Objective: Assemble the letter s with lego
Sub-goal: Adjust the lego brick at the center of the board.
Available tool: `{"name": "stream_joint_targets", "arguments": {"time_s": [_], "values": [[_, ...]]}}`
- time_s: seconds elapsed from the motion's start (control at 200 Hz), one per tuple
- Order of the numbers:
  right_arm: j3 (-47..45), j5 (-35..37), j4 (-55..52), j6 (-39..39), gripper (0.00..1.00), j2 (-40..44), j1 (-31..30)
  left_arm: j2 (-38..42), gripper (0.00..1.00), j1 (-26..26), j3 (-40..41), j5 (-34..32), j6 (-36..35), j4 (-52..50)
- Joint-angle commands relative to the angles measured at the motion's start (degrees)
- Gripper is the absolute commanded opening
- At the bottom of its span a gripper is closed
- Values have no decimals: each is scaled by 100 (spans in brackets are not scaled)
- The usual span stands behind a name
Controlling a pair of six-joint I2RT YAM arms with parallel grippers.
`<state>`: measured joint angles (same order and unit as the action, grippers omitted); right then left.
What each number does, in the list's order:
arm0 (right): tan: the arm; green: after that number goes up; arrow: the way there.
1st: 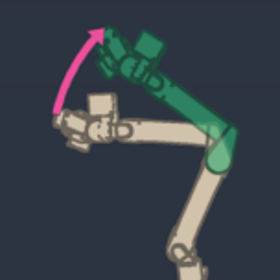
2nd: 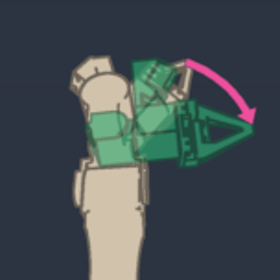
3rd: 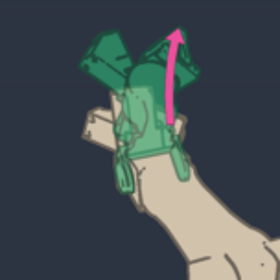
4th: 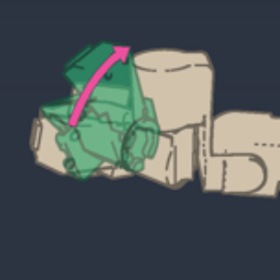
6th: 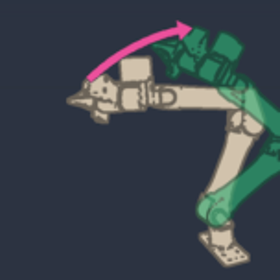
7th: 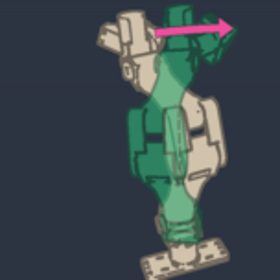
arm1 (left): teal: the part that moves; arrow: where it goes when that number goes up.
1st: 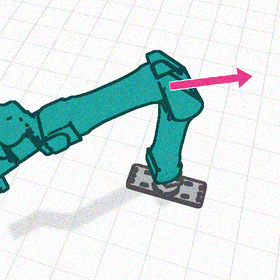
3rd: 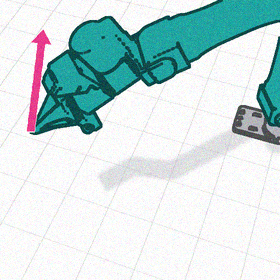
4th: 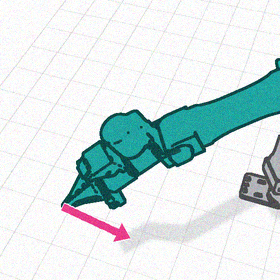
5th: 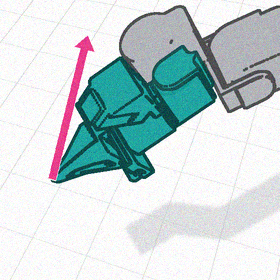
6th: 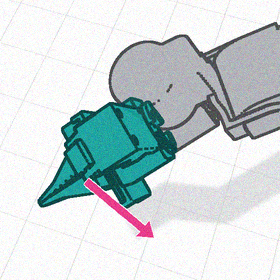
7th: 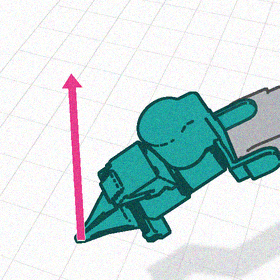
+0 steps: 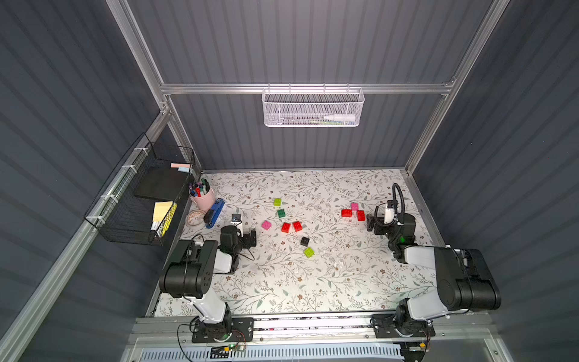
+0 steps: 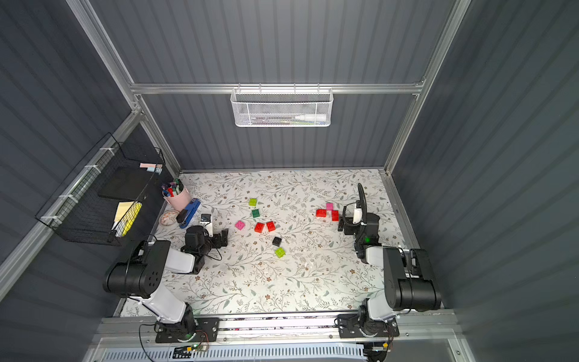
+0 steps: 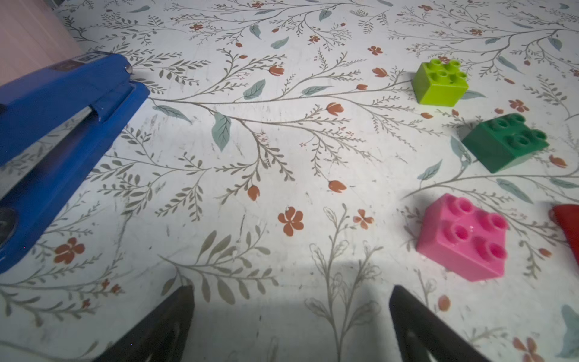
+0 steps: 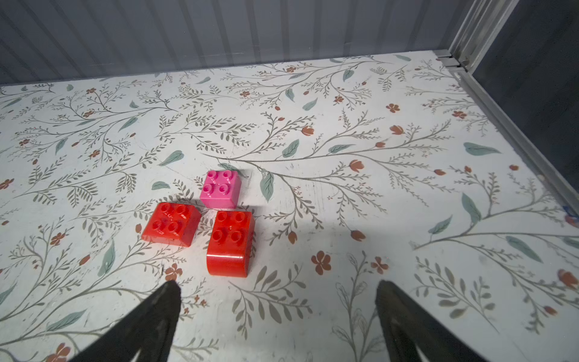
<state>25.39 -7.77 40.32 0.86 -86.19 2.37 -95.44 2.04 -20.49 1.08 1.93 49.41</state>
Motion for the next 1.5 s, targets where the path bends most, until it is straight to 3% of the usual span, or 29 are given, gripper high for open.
{"name": "stream_joint_targets", "arguments": {"time_s": [0.0,0.735,0.81,0.951,1.121,1.296,1.496], "values": [[-13,-75,117,-76,99,13,7,-80,100,7,45,69,-88,-41],[-33,1,167,-41,99,71,17,-37,99,7,54,-72,-139,-85],[-12,-112,109,-95,99,246,17,313,100,15,-110,27,-201,-720],[266,-346,-1122,-163,99,1019,14,1146,100,46,-449,-38,-206,-1792],[557,-1263,-1891,-102,99,1861,-13,1947,99,183,-1133,174,-193,-3162],[975,-1737,-3007,-138,99,2465,-358,2257,100,615,-2152,458,-255,-4979],[1473,-2096,-4399,-330,99,2822,-818,2195,99,1130,-3239,577,-1016,-6949]]}}
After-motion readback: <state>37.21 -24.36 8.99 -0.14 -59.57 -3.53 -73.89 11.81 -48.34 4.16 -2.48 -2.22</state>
